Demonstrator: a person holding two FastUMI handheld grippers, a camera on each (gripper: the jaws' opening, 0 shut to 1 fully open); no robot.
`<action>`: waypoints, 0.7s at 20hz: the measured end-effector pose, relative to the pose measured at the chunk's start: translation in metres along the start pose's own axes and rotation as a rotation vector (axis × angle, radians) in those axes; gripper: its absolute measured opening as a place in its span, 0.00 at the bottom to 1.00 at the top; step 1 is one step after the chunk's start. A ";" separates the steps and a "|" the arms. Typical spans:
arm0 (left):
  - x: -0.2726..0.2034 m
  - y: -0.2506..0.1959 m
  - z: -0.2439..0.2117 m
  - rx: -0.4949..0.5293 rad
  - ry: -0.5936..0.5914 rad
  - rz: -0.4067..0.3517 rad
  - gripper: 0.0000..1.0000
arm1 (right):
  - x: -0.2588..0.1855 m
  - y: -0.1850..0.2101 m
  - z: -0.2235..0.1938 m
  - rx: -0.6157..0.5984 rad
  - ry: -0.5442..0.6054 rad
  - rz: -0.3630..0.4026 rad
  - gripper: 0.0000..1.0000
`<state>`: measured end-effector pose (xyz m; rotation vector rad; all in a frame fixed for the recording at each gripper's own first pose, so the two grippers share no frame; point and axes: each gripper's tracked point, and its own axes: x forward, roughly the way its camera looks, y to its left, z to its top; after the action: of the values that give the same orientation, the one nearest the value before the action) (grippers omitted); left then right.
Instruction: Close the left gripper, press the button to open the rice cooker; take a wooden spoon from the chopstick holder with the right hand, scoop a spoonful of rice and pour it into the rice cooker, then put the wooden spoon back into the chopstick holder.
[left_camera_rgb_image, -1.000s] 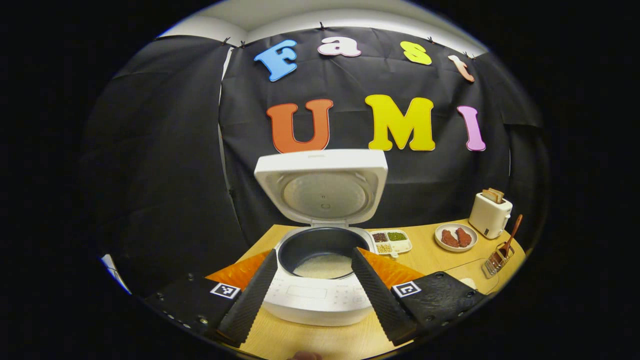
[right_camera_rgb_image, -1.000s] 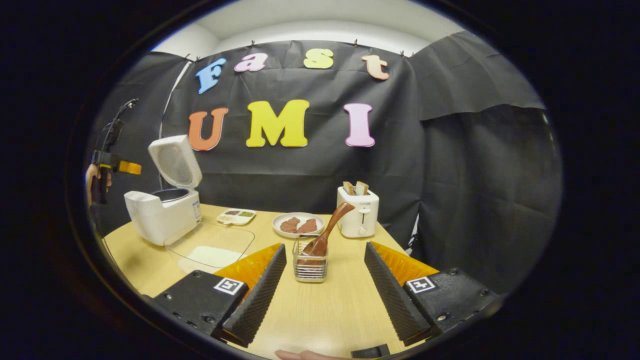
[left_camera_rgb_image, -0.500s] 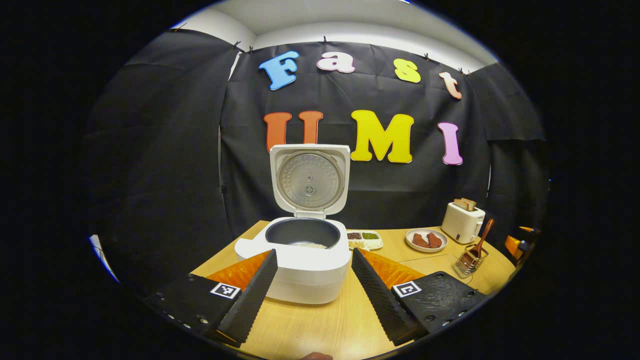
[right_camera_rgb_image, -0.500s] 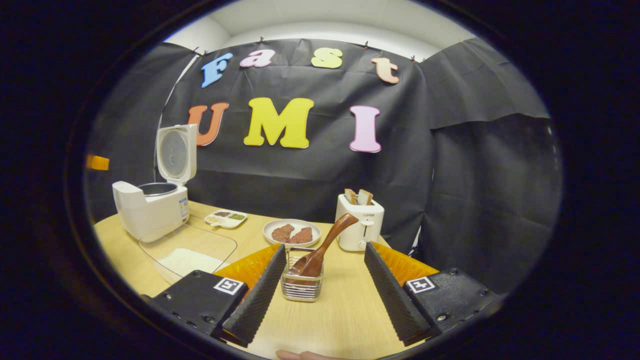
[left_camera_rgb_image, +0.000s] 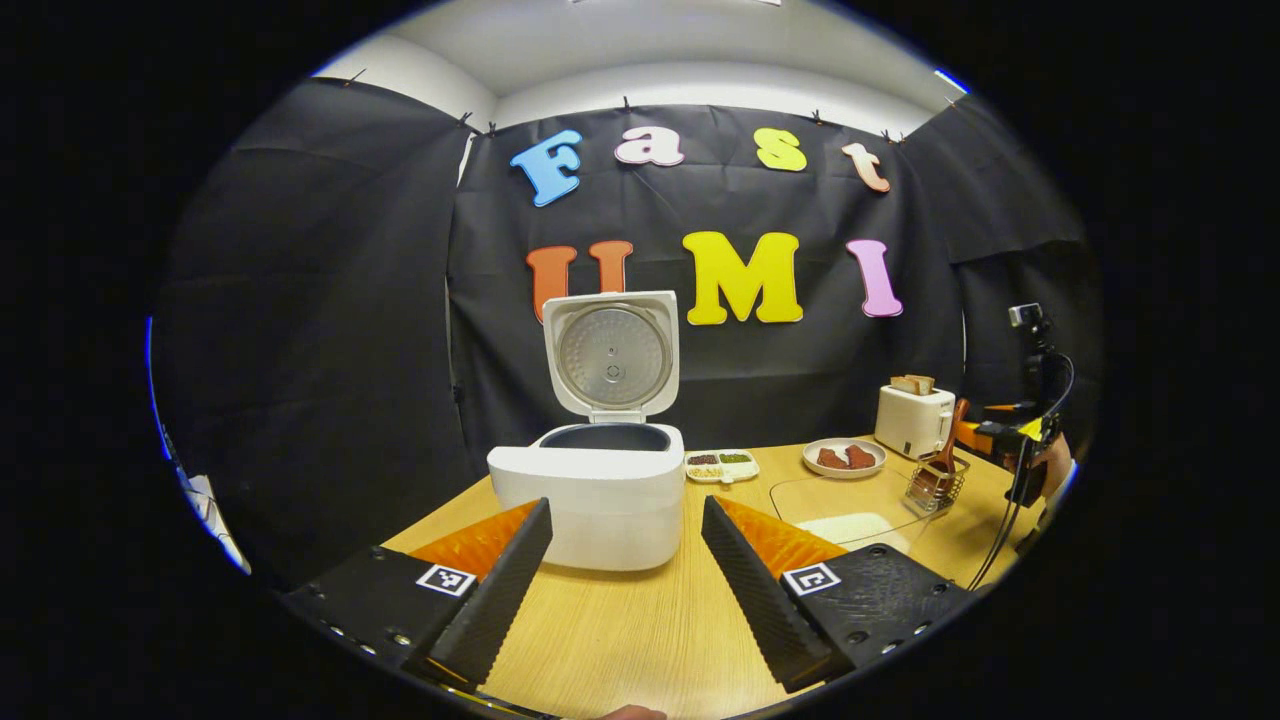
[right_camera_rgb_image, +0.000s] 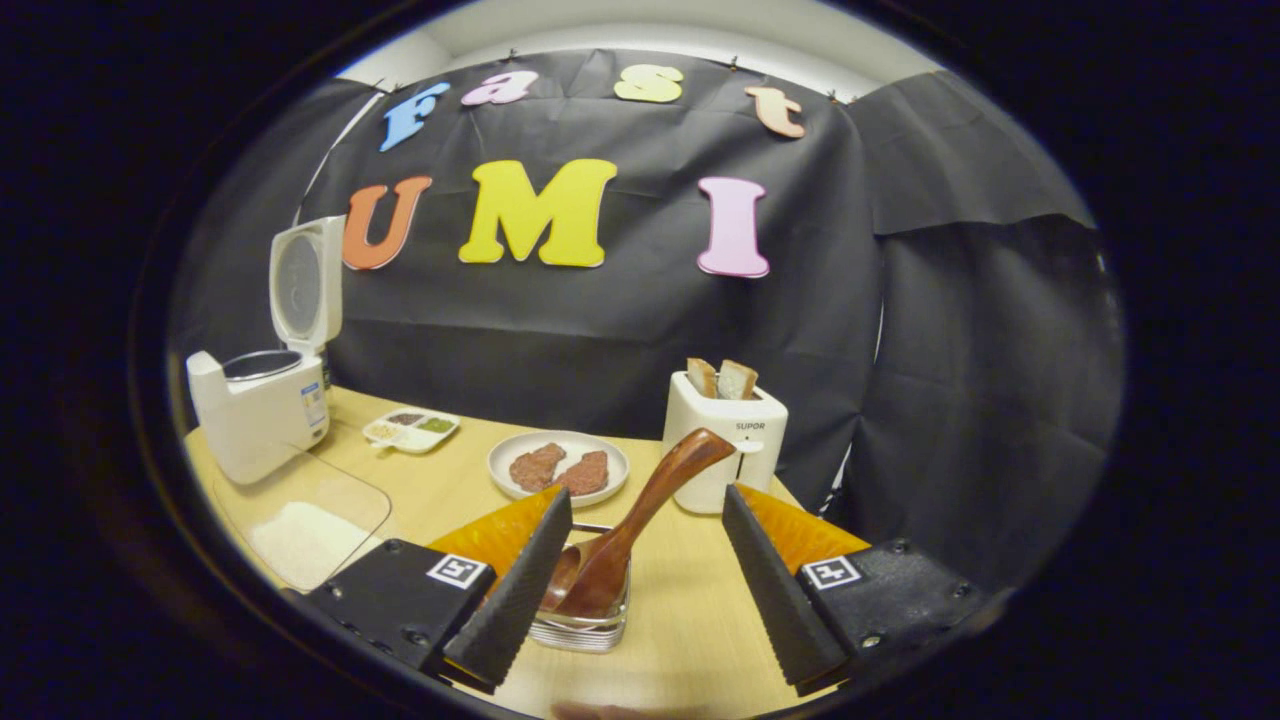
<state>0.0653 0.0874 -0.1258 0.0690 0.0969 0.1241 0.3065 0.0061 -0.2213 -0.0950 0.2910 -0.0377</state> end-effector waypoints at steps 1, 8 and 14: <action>-0.010 -0.002 -0.005 -0.010 0.000 0.001 0.96 | 0.009 0.002 -0.006 0.039 0.028 0.011 0.99; -0.039 -0.001 -0.047 -0.076 0.042 0.017 0.96 | 0.060 -0.014 -0.019 0.225 0.125 0.013 0.82; -0.046 -0.013 -0.052 -0.040 0.047 -0.019 0.96 | 0.049 0.010 -0.011 0.297 0.144 0.116 0.27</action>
<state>0.0161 0.0723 -0.1739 0.0252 0.1415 0.1083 0.3501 0.0125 -0.2466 0.2207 0.4311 0.0274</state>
